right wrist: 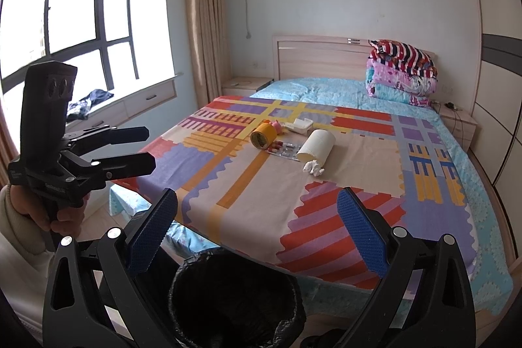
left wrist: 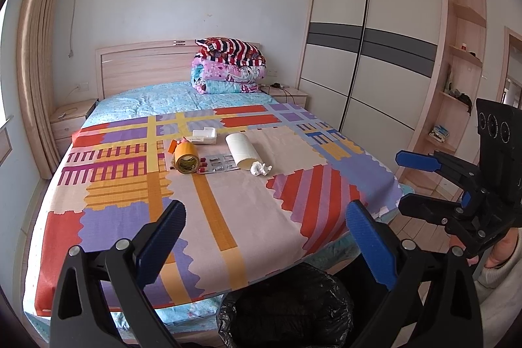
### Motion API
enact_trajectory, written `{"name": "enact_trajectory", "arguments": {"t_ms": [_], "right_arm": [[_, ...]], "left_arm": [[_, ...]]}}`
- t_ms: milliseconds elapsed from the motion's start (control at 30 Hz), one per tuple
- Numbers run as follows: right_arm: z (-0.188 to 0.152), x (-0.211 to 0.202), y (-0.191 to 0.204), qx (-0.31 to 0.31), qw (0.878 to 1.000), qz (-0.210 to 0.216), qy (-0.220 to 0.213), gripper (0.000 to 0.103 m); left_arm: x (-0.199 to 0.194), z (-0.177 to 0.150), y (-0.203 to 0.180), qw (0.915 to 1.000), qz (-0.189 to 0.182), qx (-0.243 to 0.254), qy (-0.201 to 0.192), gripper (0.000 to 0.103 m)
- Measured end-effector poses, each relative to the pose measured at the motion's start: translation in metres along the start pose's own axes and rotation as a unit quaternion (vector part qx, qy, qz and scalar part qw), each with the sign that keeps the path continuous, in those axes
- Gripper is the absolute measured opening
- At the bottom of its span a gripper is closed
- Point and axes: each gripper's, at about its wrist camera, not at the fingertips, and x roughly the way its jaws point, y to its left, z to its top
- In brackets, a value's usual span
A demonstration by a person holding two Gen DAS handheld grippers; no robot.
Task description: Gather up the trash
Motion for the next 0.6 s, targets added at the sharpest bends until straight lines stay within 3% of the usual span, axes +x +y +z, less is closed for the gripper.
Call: {"name": "enact_trajectory", "arguments": {"t_ms": [600], "right_arm": [[0.0009,0.0004,-0.0031,0.003,1.000,-0.001,0.002,0.099]], "left_arm": [[-0.0014,0.0022,0.0035,1.0000,0.002,-0.003,-0.001,0.095]]}}
